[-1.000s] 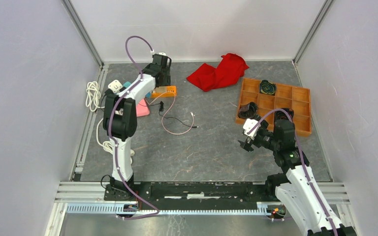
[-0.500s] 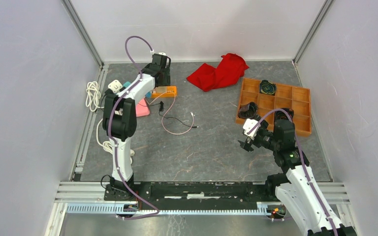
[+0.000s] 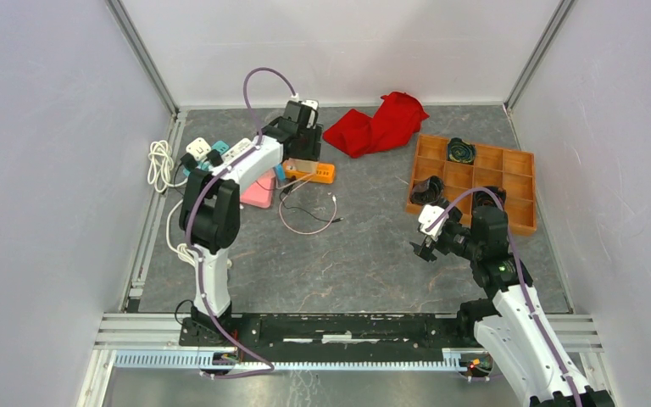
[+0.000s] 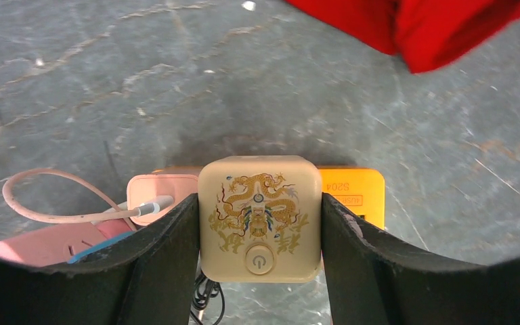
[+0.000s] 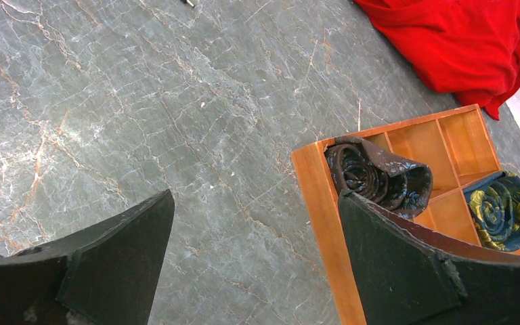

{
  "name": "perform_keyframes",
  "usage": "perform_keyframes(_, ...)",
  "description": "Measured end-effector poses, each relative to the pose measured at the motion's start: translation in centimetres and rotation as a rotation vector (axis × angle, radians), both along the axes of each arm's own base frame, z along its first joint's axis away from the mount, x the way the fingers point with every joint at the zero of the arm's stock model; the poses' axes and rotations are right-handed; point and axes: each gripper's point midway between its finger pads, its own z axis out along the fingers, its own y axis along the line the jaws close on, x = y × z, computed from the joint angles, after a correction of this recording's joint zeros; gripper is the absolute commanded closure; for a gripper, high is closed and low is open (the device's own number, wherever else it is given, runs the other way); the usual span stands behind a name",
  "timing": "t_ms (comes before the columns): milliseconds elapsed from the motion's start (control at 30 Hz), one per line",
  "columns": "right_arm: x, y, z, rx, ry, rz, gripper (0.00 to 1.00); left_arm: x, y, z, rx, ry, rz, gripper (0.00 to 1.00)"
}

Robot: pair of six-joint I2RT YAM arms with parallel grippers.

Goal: Pull the plug off the socket
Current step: Move the socket to the center of the board.

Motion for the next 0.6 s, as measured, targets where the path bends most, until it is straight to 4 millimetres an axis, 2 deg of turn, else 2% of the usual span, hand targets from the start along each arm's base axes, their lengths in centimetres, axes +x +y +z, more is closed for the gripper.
perform_keyframes(133, 0.0, 0.0, 0.0, 0.000, 0.001, 0.000, 0.02, -1.7, -2.0, 0.2, -0.035, -0.001, -0.076, 0.98)
perform_keyframes(600, 0.0, 0.1, -0.6, -0.004, 0.027, 0.005, 0.02, -6.1, -5.2, 0.6, -0.150, -0.090, -0.274, 0.98)
